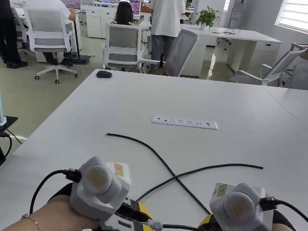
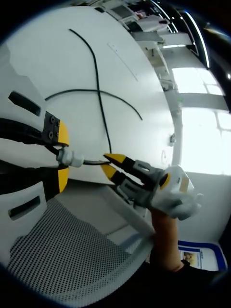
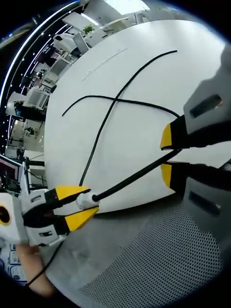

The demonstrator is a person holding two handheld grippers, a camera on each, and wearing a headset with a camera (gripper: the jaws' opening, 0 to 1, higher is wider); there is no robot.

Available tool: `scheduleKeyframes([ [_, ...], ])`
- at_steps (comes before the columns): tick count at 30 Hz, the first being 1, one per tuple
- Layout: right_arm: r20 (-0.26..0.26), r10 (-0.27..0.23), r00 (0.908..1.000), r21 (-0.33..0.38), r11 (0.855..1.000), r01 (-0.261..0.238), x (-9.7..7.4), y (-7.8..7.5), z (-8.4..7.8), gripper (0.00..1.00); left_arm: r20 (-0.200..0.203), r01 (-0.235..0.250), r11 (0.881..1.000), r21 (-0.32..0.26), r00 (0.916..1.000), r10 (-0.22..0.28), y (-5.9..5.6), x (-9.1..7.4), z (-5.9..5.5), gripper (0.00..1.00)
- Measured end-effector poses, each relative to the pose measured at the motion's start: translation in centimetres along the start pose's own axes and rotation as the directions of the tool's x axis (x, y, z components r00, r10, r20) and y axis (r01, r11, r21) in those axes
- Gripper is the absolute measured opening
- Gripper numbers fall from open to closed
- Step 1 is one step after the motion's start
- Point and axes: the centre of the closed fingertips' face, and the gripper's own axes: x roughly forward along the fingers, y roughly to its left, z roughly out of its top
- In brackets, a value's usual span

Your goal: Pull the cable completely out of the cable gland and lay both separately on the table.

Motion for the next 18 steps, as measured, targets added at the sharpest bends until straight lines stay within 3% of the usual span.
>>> scheduleKeyframes([
  [7,-0.079,-0.036,0.9962,-0.016,0.999,0.035,0.0,-0.8,-1.9,0.08,-0.013,-0.001,1.0,0.02,0.9999,0.002,0.0,0.0,-0.2,0.17],
  [10,-0.116,-0.088,0.9893,-0.028,0.996,0.085,-0.4,-1.9,-2.6,0.08,-0.01,-0.01,1.0,0.016,0.9999,0.01,0.2,-0.2,-0.2,0.17],
  [13,-0.115,-0.15,0.9819,-0.021,0.989,0.149,-0.9,-3.3,-2.6,0.08,-0.007,-0.023,1.0,0.01,0.9997,0.023,0.5,-0.3,-0.2,0.17],
  [18,-0.132,-0.124,0.9834,-0.009,0.992,0.124,-0.8,-2.7,-3.0,0.13,-0.009,-0.04,0.999,0.013,0.9992,0.04,0.8,-0.4,-0.2,0.17],
])
